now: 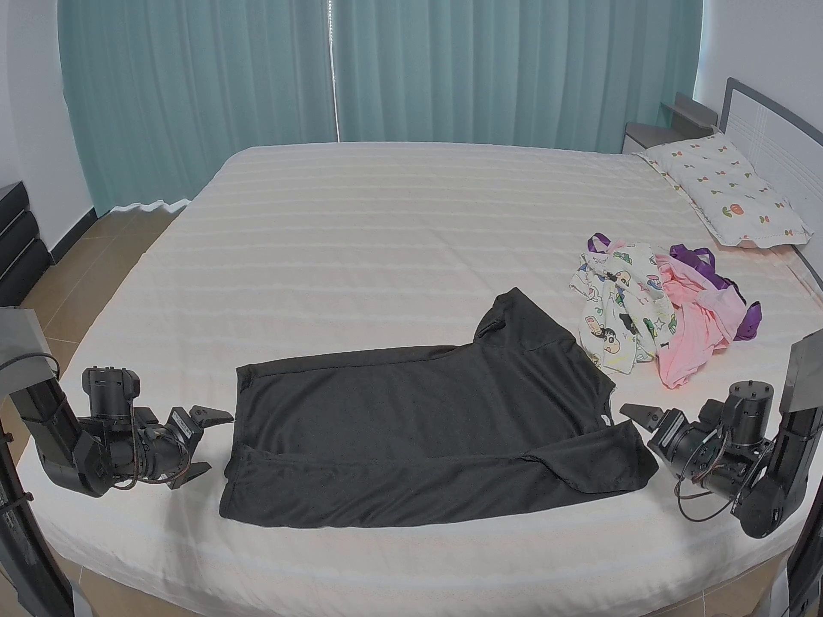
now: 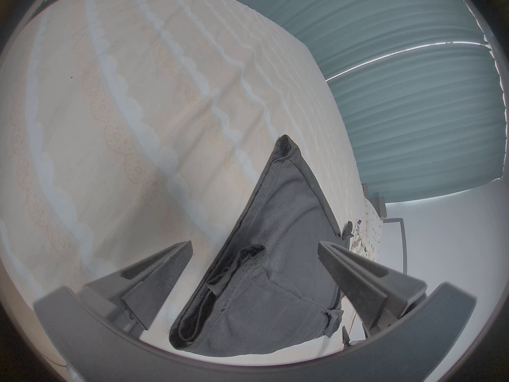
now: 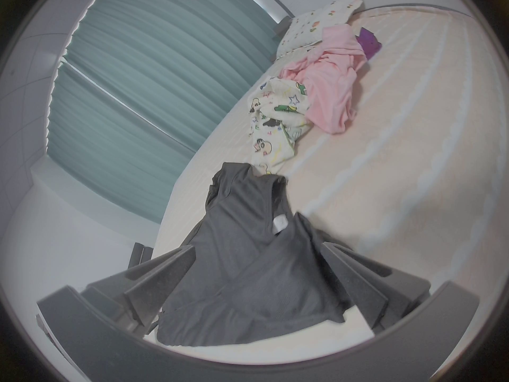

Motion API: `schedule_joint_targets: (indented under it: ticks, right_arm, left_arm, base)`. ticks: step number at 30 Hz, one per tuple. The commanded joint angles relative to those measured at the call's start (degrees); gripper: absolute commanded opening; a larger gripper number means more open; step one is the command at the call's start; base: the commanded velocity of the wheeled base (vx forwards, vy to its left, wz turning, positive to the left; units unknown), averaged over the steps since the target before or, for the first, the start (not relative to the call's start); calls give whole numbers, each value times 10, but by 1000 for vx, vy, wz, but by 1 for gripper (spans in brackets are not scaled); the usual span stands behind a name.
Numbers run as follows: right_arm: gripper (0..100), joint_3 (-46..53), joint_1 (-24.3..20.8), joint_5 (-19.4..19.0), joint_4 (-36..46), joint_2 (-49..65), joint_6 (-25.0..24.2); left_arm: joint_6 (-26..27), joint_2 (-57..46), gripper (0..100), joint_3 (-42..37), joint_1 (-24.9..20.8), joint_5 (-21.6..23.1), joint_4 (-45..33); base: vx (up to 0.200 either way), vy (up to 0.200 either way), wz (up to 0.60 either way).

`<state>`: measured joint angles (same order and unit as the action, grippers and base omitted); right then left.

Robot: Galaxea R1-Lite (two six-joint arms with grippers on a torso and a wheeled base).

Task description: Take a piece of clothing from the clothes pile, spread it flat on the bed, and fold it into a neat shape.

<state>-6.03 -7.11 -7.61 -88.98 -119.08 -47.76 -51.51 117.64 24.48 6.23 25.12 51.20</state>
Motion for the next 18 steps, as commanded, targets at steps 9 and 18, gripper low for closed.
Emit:
schedule_joint_targets:
  ticks: [9, 18]
  right_arm:
    - [100, 53, -167, 115, -3, -49, -73]
    - [100, 39, -170, 115, -2, -61, -111]
  left_arm:
    - [1, 6, 100, -16, 1, 1, 27]
    - [4, 7, 100, -16, 1, 0, 27]
  base:
    - [0, 0, 0]
    - [0, 0, 0]
